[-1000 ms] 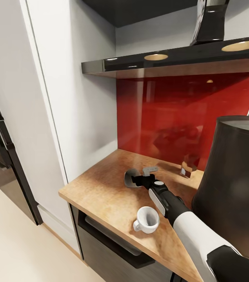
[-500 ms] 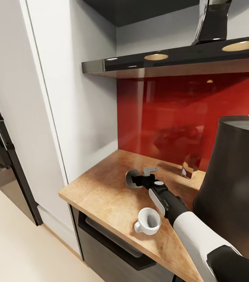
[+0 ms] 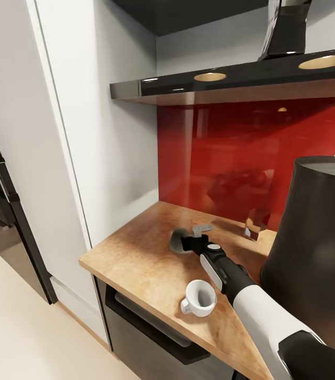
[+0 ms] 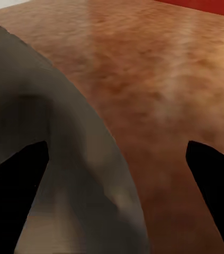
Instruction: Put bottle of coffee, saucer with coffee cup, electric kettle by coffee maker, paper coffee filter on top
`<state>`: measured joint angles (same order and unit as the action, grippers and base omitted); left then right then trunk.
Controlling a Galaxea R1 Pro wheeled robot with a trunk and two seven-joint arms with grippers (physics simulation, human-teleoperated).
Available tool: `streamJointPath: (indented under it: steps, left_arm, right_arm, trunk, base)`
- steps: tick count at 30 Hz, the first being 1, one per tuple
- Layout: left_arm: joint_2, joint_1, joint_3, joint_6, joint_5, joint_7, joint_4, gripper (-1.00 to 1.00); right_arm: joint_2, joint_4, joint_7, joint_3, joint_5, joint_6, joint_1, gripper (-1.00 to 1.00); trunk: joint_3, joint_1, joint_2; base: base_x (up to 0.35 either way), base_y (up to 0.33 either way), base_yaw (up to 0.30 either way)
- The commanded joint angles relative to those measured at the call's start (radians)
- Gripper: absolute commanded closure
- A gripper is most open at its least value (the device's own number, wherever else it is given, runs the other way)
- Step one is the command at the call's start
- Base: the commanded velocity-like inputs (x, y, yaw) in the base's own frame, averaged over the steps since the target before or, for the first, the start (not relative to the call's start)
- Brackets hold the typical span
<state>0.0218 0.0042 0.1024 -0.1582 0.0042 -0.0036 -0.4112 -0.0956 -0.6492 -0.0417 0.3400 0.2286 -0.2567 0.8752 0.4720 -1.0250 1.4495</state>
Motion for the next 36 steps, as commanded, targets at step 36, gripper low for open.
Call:
streamJointPath:
  steps: [36]
  left_arm:
    - [0.000, 0.000, 0.002, -0.001, 0.000, 0.000, -0.004, -1.00]
  right_arm:
    - [0.000, -0.001, -0.004, 0.004, 0.008, -0.004, 0.001, 1.00]
  trunk:
    - [-0.034, 0.042, -0.076]
  base:
    - [0.000, 0.000, 0.000]
